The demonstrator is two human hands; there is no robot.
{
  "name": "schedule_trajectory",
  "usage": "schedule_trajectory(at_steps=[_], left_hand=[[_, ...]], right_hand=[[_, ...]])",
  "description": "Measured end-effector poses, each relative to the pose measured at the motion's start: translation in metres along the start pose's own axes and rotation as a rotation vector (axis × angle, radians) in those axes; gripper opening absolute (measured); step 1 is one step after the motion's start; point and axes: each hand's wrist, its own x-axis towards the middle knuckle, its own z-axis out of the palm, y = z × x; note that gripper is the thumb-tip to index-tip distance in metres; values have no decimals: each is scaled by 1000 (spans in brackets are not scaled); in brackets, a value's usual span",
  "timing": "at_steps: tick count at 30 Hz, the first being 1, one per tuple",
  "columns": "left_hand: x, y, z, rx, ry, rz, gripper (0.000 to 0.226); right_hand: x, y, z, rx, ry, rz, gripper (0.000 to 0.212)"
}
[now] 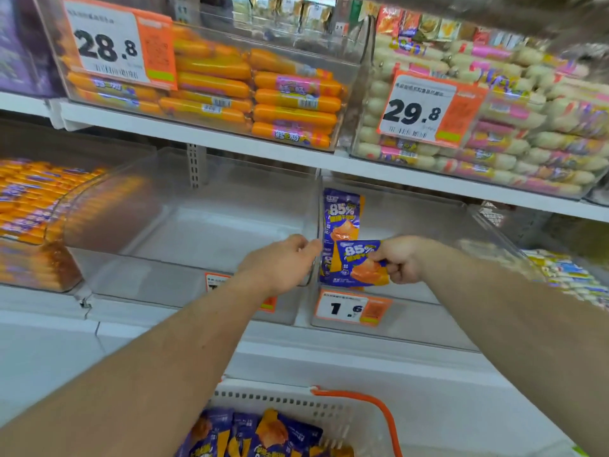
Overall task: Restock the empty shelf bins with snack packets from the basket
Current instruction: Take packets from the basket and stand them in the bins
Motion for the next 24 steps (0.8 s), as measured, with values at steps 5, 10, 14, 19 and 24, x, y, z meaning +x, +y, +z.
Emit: schedule_trajectory(at_steps=[5,10,14,19,24], left_hand=[[4,0,-2,-58,-128,-55,64],[8,-1,0,-106,-149,-65,65],[8,-2,1,-122,-148,-55,73],[11,-2,2,-95,-144,-57,63],[9,-2,1,-71,-136,-57,62]], right_hand=[[24,-7,34,-87,-37,68,17],[17,-16,48,-130,-46,51,26],[16,-16,47,-89,-46,17,29],[20,-8,38,-72,-60,67,22],[20,-23,28,-17,4,-162,20]])
